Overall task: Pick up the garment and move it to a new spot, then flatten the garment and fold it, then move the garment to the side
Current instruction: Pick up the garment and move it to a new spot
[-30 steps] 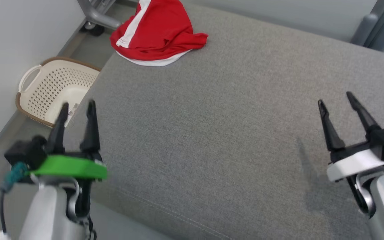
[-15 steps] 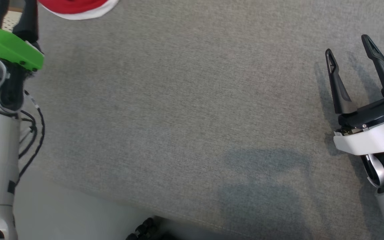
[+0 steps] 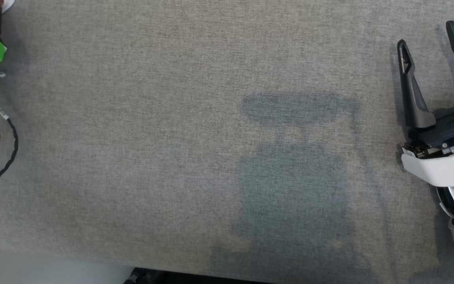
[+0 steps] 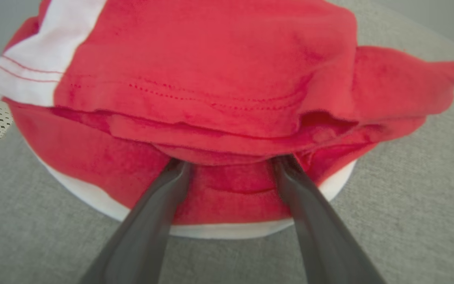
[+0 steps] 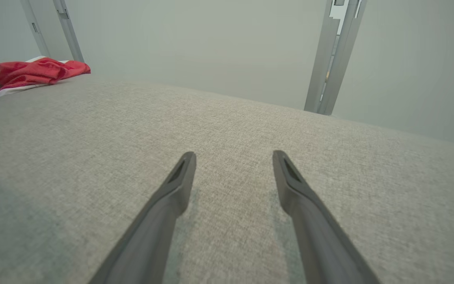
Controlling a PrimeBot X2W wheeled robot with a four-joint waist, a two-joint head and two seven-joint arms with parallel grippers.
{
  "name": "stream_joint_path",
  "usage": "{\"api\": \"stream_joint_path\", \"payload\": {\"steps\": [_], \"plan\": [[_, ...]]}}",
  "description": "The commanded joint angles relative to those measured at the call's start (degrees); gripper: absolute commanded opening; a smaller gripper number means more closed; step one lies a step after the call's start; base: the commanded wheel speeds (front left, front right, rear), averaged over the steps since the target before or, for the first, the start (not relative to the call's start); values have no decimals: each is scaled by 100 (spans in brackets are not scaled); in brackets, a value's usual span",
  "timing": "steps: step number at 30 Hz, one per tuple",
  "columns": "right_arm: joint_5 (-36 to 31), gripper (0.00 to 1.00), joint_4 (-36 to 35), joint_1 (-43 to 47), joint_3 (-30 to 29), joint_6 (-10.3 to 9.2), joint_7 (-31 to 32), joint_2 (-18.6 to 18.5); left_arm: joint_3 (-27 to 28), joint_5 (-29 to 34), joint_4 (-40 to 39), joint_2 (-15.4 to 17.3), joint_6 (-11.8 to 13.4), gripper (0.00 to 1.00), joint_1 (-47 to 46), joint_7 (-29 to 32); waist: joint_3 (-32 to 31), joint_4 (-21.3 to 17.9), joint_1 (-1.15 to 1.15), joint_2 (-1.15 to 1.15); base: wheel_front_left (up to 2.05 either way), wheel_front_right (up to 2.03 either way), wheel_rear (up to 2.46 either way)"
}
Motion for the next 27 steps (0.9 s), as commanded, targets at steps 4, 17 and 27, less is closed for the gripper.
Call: {"api": "stream_joint_path", "payload": {"steps": [4, 17, 27], "plan": [[47, 100, 380, 262, -51, -12, 115, -41, -394, -192, 363, -203, -26, 0, 266, 257, 68, -255, 0, 0, 0, 0, 0], [148, 100, 632, 221, 9, -10, -54, 242, -742, -1213, -693, 163, -29, 0, 756, 200, -565, -183, 0, 0, 0, 0, 0], [230, 100, 1098, 317, 91, -8, -147, 649, -1414, -1596, -2521, 542, -21, 0, 1553, -175, -1306, -191, 0, 0, 0, 0, 0]]}}
